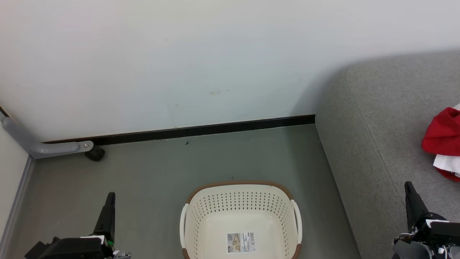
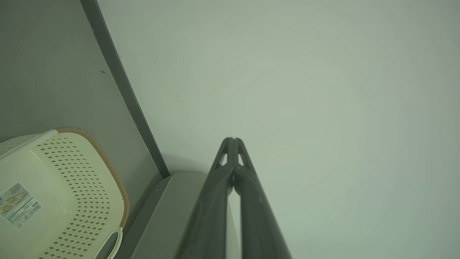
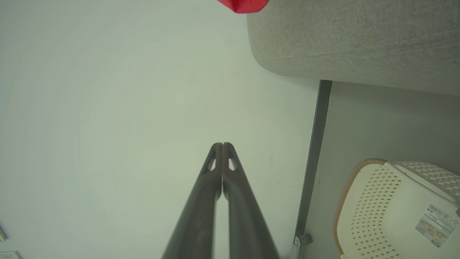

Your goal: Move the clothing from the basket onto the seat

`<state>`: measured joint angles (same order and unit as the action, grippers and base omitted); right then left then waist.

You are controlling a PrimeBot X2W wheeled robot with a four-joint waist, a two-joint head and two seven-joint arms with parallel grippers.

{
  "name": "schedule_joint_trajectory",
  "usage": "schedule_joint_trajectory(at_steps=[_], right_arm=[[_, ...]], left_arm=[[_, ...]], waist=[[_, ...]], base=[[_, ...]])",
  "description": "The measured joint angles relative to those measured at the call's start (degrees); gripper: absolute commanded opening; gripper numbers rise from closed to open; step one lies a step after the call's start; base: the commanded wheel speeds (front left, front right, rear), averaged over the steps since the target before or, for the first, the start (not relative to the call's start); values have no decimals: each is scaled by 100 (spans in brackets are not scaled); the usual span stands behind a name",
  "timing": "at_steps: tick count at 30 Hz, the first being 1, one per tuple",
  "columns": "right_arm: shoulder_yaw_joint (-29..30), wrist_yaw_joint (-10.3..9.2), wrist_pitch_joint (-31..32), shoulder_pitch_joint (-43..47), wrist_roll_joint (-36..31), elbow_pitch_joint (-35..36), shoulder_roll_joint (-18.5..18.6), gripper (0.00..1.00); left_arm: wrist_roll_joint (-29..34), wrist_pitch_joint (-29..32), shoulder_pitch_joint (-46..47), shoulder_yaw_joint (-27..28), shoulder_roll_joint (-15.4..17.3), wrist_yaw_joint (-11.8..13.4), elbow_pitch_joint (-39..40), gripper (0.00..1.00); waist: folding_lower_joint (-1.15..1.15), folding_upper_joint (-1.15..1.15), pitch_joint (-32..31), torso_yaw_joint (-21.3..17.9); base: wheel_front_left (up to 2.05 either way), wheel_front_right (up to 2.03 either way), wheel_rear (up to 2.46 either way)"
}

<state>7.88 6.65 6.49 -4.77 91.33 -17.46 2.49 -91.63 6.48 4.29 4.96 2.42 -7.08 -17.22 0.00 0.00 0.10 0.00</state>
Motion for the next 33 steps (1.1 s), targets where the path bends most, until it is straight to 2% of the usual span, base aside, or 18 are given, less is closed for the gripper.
schedule_joint_trajectory(at_steps=[33], right_arm=[[-1,0,0,0,1,3,0,0]], left_arm=[[-1,0,0,0,-1,0,0,0]], waist=[[0,0,0,0]], base=[[0,0,0]])
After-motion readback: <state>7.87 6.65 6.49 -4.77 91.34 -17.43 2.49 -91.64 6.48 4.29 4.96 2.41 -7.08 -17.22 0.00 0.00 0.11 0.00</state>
